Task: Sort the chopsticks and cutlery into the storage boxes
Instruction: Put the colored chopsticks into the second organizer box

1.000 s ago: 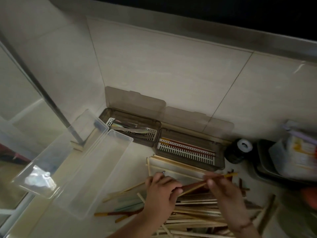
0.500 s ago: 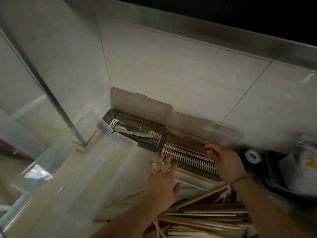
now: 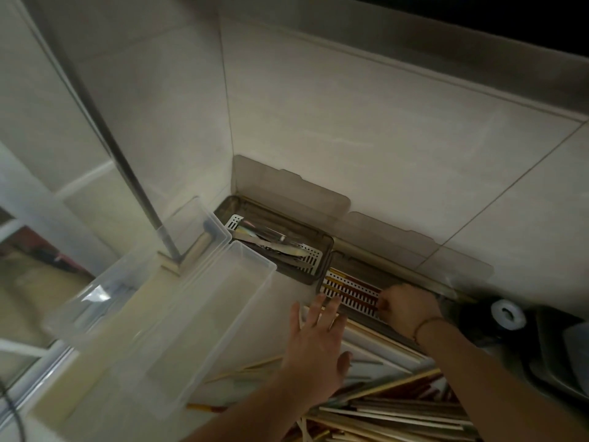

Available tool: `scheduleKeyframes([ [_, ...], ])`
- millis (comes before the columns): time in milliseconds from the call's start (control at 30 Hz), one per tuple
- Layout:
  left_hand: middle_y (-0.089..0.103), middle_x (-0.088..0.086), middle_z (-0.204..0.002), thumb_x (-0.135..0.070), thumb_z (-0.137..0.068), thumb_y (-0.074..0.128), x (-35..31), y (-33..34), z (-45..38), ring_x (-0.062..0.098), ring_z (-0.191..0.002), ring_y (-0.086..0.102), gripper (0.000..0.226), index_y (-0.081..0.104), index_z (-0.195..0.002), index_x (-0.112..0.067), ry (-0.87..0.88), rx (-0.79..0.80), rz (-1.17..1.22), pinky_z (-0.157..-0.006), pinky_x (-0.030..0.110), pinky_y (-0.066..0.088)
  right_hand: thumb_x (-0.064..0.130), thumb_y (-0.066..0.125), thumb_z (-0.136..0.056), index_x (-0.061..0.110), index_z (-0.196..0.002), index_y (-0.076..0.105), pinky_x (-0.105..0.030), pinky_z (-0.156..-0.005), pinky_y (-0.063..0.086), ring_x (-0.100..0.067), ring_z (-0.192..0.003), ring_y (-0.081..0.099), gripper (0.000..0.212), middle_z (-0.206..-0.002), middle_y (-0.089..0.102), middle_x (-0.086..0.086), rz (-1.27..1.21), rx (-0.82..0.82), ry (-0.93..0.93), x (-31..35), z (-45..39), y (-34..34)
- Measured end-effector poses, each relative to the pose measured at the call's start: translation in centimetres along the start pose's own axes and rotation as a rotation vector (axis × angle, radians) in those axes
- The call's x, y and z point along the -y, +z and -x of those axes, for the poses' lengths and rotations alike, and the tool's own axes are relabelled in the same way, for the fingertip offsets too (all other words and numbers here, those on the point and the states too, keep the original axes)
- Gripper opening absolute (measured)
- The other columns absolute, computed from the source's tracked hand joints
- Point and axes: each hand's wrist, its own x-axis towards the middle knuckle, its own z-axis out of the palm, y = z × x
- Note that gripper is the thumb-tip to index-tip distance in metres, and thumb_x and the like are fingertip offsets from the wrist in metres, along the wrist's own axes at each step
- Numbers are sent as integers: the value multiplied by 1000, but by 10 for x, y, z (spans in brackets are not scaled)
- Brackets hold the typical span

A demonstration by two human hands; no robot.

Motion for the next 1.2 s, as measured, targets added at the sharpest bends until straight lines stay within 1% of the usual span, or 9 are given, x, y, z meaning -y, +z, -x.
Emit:
scheduleKeyframes([
  [233, -1, 1, -163, -47, -93, 41, 2, 0, 2, 24, -148, -12, 59, 36, -145, -18, 9, 17, 10, -116, 57, -9, 46, 44, -95, 26, -99, 59, -29, -72, 47, -21, -92, 63, 25, -105, 66, -2, 134, -25, 9, -5, -12, 3],
  [400, -12, -3, -162, -46, -96, 42, 2, -3, 1, 21, -146, -22, 58, 32, -147, -20, 15, 80, 29, -116, 55, -12, 56, 41, -93, 23, -93, 63, -26, -62, 43, -19, -81, 62, 40, -92, 66, -1, 33, -8, 160, -13, -14, 10],
  [533, -7, -5, -163, -41, -97, 42, 11, -7, 2, 16, -147, -19, 50, 38, -144, -24, 74, 34, 85, -119, 48, -7, 58, 42, -93, 26, -80, 61, -25, -59, 43, -15, -70, 55, 40, -76, 60, 5, -80, -41, 180, -18, -1, 5],
  [633, 22, -1, -159, -32, -94, 47, 36, -3, 13, 20, -148, 13, 37, 55, -130, -28, 151, -95, 212, -120, 43, 15, 51, 47, -94, 28, -79, 63, -25, -56, 45, -17, -65, 57, 32, -69, 61, 6, -206, -277, 161, -18, 18, -5],
  [700, 50, 0, -138, -26, -88, 55, 57, -2, 27, 24, -127, 45, 29, 62, -116, -31, 190, -163, 292, -106, 40, 40, 44, 56, -92, 30, -82, 65, -24, -51, 45, -16, -60, 59, 19, -66, 64, 6, -285, -494, 28, -7, 39, -5],
  [767, 60, -3, -112, -22, -84, 62, 77, -1, 44, 19, -101, 55, 21, 64, -104, -29, 229, -186, 307, -85, 37, 50, 36, 64, -88, 31, -81, 65, -28, -47, 49, -14, -55, 60, 9, -65, 65, 6, -354, -577, -139, 12, 64, 4],
  [933, 60, -11, -95, -30, -83, 62, 94, -2, 86, 11, -87, 54, 12, 66, -94, -31, 205, -106, 240, -76, 29, 51, 42, 49, -83, 37, -81, 62, -24, -47, 48, -8, -66, 62, 13, -79, 62, 16, -158, -391, -362, 51, 100, 61],
  [1067, 58, -19, -93, -43, -74, 63, 86, 4, 105, 6, -87, 51, 17, 64, -89, -36, 198, -57, 139, -78, 20, 39, 32, 62, -77, 38, -84, 65, -33, -45, 50, -13, -79, 61, 10, -87, 57, 14, -80, -249, -322, 57, 99, 92],
  [1200, 57, -22, -87, -53, -68, 59, 79, 16, 114, 4, -86, 50, 20, 64, -80, -38, 144, -55, 50, -76, 22, 32, 25, 83, -58, 42, -91, 67, -28, -43, 51, -11, -75, 64, 40, -84, 62, 17, -62, -233, -305, 60, 102, 96],
])
